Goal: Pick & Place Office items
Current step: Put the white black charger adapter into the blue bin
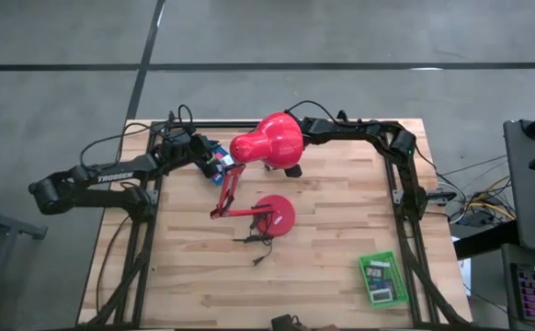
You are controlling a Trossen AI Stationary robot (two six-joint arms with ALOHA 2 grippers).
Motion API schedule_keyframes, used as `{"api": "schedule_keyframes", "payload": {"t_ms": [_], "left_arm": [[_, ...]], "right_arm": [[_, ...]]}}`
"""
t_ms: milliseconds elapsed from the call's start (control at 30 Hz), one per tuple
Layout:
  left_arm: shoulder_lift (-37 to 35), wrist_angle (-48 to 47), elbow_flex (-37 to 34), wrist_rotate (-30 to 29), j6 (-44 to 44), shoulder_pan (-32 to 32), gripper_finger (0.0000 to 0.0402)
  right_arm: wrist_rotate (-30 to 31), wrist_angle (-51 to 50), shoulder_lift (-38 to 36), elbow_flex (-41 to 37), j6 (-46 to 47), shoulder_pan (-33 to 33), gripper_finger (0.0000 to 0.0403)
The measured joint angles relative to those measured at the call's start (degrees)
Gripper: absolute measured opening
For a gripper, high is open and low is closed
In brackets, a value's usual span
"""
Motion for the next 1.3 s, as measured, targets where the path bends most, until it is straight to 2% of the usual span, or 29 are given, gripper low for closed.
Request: {"api": "schedule_keyframes", "payload": {"t_ms": [200, 433, 900, 1300], "left_arm": [[-0.5, 0.0, 0.9, -1.2, -1.3, 0.3, 0.0084], [-0.7, 0.0, 1.9, 0.3, -2.3, 0.2, 0.0102], [-0.7, -0.5, 1.9, 0.9, -2.3, 0.2, 0.0103], [-0.7, -0.5, 1.9, 1.6, -2.3, 0.2, 0.0105]], "right_arm": [[2.0, -2.9, 0.4, 1.5, 2.0, 0.5, 0.0224], [4.4, -6.3, 1.0, 3.9, 1.9, 1.9, 0.0224], [6.0, -11.7, 3.0, 9.3, 0.5, 2.0, 0.0224], [7.8, -16.3, 4.2, 10.8, 1.8, 2.7, 0.0224]]}}
